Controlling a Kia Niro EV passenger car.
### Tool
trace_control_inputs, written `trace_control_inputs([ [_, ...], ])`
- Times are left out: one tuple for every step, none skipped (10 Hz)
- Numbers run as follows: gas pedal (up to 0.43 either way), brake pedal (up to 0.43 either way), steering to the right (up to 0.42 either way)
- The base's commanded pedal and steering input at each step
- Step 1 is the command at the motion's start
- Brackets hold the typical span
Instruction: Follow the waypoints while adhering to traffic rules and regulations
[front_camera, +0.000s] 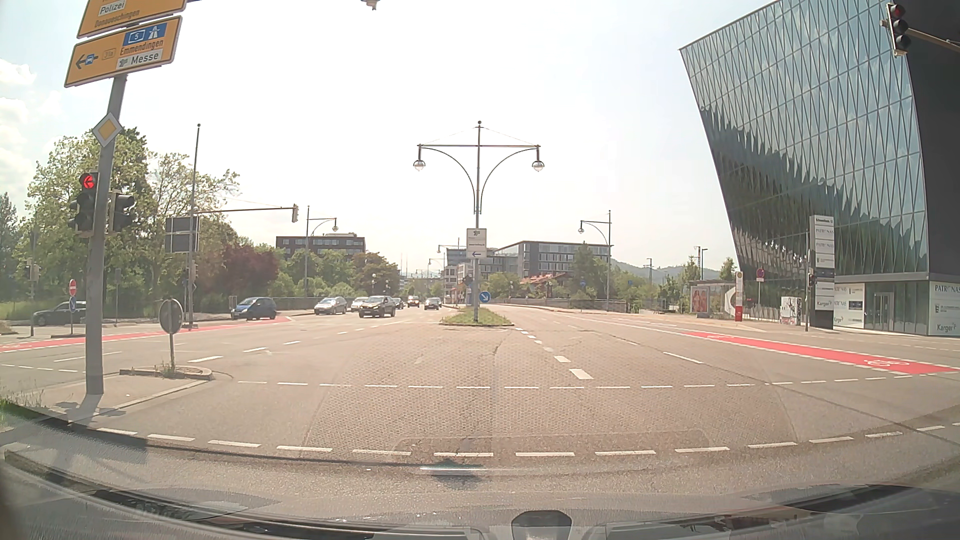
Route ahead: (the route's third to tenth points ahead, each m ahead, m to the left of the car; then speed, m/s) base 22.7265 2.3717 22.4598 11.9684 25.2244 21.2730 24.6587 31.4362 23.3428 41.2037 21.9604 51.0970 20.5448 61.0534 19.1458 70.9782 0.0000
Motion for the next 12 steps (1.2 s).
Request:
trace_control_inputs([
  [0.000,0.274,-0.006],
  [0.000,0.274,-0.006],
  [0.000,0.280,-0.006],
  [0.000,0.280,-0.006],
  [0.000,0.280,-0.006],
  [0.000,0.280,-0.006],
  [0.000,0.280,-0.006],
  [0.000,0.280,-0.006],
  [0.000,0.280,-0.006],
  [0.000,0.280,-0.006],
  [0.000,0.280,-0.006],
  [0.000,0.280,-0.006],
])
